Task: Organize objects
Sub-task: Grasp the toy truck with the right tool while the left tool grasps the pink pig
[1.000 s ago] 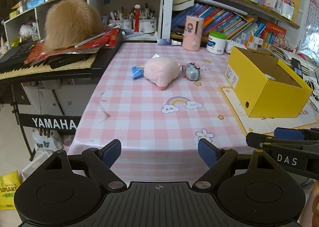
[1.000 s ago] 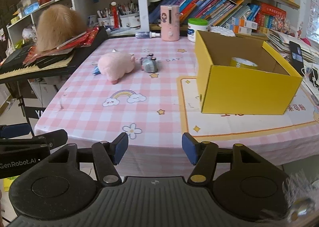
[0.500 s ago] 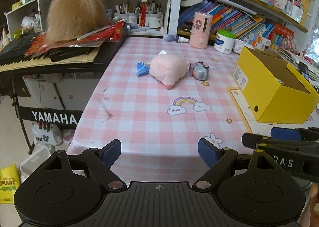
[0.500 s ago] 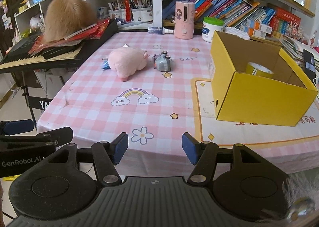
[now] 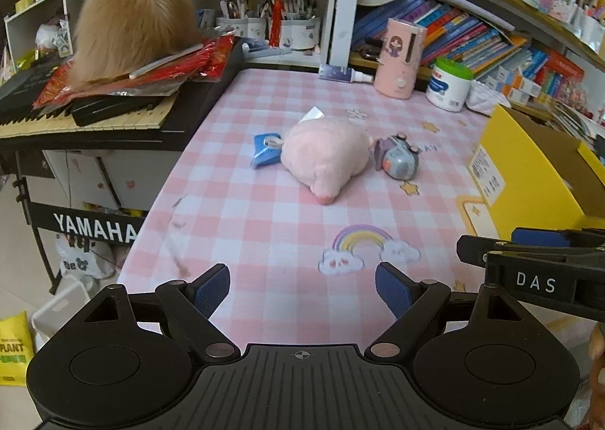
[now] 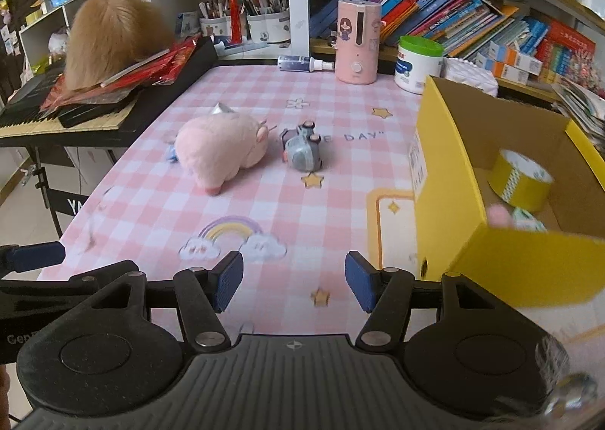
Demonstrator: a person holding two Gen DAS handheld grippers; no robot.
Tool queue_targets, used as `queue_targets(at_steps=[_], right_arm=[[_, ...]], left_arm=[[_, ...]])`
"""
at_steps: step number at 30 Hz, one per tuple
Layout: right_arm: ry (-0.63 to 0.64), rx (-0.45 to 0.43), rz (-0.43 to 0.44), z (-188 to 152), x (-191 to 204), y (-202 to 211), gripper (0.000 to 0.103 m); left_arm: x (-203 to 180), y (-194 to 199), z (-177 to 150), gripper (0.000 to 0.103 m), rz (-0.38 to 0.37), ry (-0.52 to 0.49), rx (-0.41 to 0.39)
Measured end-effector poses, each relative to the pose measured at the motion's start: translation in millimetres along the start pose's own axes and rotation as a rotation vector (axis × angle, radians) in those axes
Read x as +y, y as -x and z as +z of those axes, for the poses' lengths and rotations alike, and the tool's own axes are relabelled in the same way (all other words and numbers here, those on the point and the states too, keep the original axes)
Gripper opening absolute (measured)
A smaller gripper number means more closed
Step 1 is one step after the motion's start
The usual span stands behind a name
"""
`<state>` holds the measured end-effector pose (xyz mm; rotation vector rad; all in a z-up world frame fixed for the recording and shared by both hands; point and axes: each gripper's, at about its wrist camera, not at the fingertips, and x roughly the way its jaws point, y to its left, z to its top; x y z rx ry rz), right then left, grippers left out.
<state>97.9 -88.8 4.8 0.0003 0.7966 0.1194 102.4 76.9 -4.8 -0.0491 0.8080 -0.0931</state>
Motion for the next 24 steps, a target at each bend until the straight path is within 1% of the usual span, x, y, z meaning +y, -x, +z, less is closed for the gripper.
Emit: queue_targets(at_steps=[5,10,12,15,17,19,22,24], right_arm=[[0.004,0.007,0.018,20.3,-9.9,-23.4,0.058],[-0.021,-0.014,0.031,44.0,-22.8,-45.4,0.057],[-0.021,-0.023,0.036,54.5,-26.4,-55.0,0.057],[-0.021,-0.023,0.045,73.0,-30.2,-72.5,0.057],[-0.027,-0.015,0.061,86.6,-31.7,-84.4,0.057],[-0.001,-0.004,0.061,99.3,-29.2,-97.6,0.059],[0.109,0.071,0.015,109.3,-17.8,-123.4,0.059],[0.095,0.105,0.026,112.1,-19.0,-137.3,0.059]], left_arm=[[-2.8,-17.5,17.5,0.086,0.019,0.016,0.001],[-4.6,-35.0,41.4,0.086,0.021,0.009,-0.017],[-6.1,-42.1,52.3,0.086,0.023,-0.015,-0.032],[-10.2,-56.3,67.7,0.086,0.047,-0.07,-0.041],[-12.5,-65.1,74.5,0.086,0.057,-0.096,-0.034],[-15.1,-73.6,78.0,0.086,0.066,-0.132,-0.017],[-20.5,-87.0,78.3,0.087,0.08,-0.207,0.014],[-23.5,-93.6,78.8,0.087,0.071,-0.24,0.03]])
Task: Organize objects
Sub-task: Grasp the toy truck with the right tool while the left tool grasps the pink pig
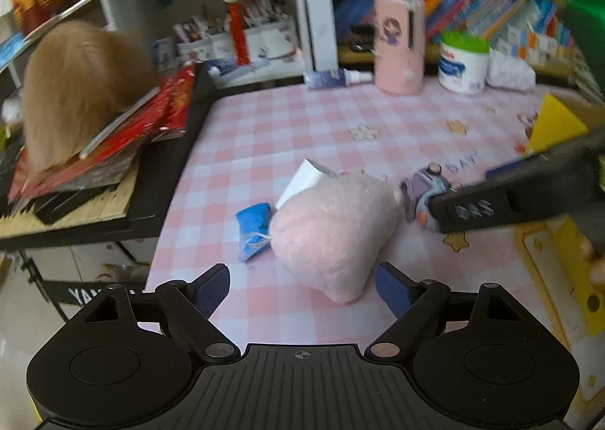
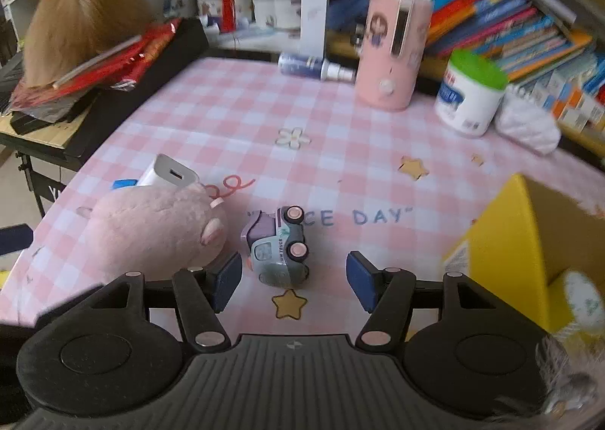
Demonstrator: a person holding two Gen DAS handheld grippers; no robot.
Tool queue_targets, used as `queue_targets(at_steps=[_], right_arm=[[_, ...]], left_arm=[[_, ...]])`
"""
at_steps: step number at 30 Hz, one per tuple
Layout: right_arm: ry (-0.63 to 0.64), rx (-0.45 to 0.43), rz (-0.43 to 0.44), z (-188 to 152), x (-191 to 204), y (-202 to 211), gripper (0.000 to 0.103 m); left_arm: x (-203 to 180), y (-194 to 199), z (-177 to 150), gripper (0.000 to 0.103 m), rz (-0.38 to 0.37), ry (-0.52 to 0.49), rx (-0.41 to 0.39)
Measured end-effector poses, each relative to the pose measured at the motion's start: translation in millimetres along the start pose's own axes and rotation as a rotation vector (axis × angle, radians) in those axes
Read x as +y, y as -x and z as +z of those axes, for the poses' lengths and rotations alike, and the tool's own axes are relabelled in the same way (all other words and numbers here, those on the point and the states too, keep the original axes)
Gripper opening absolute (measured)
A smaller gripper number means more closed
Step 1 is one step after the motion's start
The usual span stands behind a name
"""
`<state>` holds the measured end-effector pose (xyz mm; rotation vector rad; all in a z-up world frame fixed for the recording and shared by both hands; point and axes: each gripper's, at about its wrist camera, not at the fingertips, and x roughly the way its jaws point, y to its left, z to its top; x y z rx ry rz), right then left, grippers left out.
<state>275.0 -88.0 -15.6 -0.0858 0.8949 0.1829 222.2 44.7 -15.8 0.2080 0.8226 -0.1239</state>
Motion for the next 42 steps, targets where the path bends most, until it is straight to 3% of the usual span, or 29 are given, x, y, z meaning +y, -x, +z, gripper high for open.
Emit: queue_targets(at_steps=[7,10,12,19,22,25,34,42], right_arm=[[0.026,0.04,0.034,13.9,3.8,-35.4,0.061],[0.014,0.06,0.05,17.7,1.6,-45.6,0.054],[-0.005,0.071,0.077,19.1,-2.3,-48.5,0.043],[-0.078,0.043,0.103,19.2,-15.9,-34.1,0.043],[-0.101,0.029,0.105,17.2,-19.9,-22.9,0.043],[-0.124,0.012,0.112,12.7,-22.9,-10.3,0.043],[-0.112,-0.062,0.113,-12.3,-23.4,41.3,0.043],[-0.094,-0.092,0.115,-50.6,-8.5,84.1,0.043]], left_arm=[[-13.9,-19.0,6.4,0.087,0.022,-0.113,-0.003],[-20.5,-27.6,11.1,0.087,0.038,-0.157,-0.002],[-24.4,-32.6,16.0,0.087,0.019,-0.172,-0.008],[-38.3,-56.6,22.9,0.086,0.039,-0.229,0.011],[-38.5,-57.9,21.9,0.084,0.051,-0.212,0.007],[-35.8,-47.8,18.5,0.072,0.022,-0.186,-0.005],[-14.1,14.8,-19.9,0.072,-0.106,0.035,0.006],[6.1,66.7,-51.6,0.072,-0.118,0.164,-0.024]])
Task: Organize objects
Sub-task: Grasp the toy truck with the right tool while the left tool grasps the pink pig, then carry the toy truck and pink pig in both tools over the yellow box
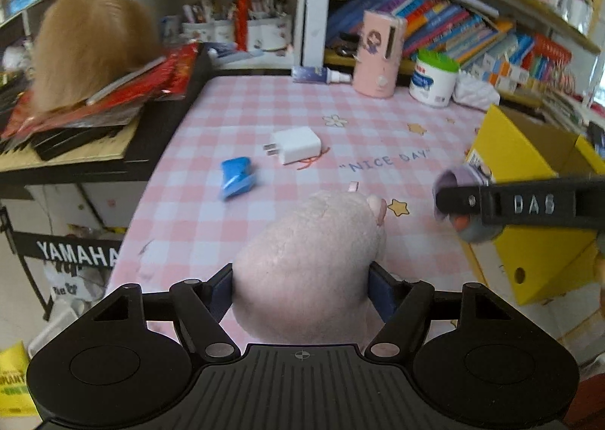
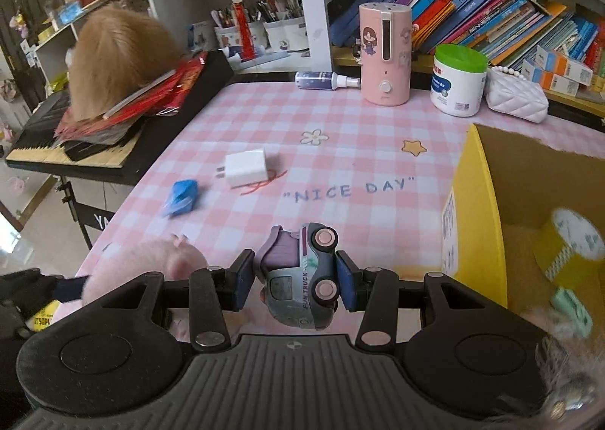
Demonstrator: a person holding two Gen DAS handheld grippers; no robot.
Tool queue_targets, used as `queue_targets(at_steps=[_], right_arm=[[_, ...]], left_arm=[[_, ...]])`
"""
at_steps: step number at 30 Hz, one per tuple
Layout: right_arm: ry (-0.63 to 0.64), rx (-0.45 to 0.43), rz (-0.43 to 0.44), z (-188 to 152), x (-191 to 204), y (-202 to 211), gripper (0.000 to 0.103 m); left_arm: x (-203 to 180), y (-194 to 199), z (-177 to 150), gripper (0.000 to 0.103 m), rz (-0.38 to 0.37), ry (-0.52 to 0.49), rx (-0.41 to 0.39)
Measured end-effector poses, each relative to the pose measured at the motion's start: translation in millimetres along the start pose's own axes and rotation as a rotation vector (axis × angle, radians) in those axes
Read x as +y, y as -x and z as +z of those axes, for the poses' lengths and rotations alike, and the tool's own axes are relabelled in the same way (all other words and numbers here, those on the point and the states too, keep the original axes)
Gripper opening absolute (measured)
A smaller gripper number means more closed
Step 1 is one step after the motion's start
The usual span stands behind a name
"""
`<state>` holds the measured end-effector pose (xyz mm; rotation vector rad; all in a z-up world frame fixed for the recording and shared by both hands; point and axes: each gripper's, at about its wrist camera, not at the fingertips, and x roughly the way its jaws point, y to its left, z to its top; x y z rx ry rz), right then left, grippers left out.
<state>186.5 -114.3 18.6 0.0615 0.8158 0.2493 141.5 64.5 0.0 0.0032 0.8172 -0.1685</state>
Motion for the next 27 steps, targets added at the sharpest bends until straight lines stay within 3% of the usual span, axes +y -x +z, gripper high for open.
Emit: queue_targets(at_steps=[10,27], right_arm=[[0.001,-0.005,-0.022,-44.3,29.6,38.1,0.043],[-0.073,0.003,-0.098,-135.5,55.5,111.4,0.042]], left_arm=[[14.8,42.2,-38.7,0.072,-0.016,0.036,-0.021],[5.5,101.2,-106.9,0.072,-0.103,-0.022,0.001]])
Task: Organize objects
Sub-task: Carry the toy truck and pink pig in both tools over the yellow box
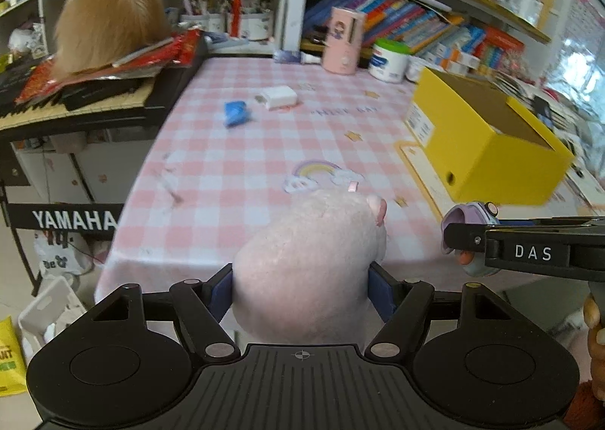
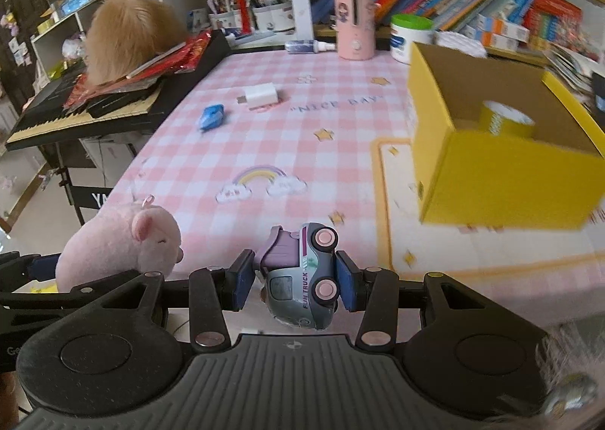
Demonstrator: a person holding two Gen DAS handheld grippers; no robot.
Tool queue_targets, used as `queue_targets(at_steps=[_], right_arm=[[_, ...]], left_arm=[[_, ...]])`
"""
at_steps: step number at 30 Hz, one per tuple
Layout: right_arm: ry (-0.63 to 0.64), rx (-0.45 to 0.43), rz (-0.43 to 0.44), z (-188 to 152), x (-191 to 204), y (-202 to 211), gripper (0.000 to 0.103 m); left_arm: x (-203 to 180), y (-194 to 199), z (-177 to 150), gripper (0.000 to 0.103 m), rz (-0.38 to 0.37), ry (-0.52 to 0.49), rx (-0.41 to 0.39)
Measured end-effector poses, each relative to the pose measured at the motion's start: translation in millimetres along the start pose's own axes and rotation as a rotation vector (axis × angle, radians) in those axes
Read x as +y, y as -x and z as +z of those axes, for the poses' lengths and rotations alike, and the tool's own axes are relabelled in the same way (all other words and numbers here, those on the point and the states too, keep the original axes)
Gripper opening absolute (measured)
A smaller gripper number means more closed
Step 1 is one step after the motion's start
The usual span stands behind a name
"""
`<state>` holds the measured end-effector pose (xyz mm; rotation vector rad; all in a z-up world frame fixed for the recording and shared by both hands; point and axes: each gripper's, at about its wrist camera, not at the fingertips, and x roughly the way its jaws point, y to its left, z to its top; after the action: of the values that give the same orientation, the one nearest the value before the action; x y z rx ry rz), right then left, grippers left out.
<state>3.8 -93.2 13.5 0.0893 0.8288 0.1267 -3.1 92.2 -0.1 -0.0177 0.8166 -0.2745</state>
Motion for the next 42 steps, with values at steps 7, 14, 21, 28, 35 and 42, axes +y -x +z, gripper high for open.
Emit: queue_targets(at_steps=[7,14,21,28,35,42], right_arm=[[-0.091,0.006,-0.066,-36.4,-20.7,27.4,0.042],[-0.183,-0.009,-0.124,-54.4,-43.3,45.9,0.042],[-0.24,-0.019,-0.182,-62.9,-70.7,58.4,0.042],[-0.307,-0.032,-0.232,-65.1,-105.5,68.2,0.042],[-0.317,-0.032,-0.236,-53.9,-129.0,64.3,0.042],[-0.329,-0.029,-0.241,-44.4,-148.6,58.7,0.042]], left_arm=[[-28.6,5.2,-12.5,0.072,-0.075,-0.091,0.019],[-53.8,3.4,-12.8,0.072,-0.125,-0.169,0.023],[-88.2,-10.3,-5.3,0.072,-0.188,-0.237,0.035],[-122.5,-23.6,4.2,0.072,-0.226,-0.312,0.035],[-140.5,-37.9,16.2,0.072,-0.224,-0.323,0.04],[-153.3,-44.3,27.2,0.072,-0.245,-0.319,0.006]])
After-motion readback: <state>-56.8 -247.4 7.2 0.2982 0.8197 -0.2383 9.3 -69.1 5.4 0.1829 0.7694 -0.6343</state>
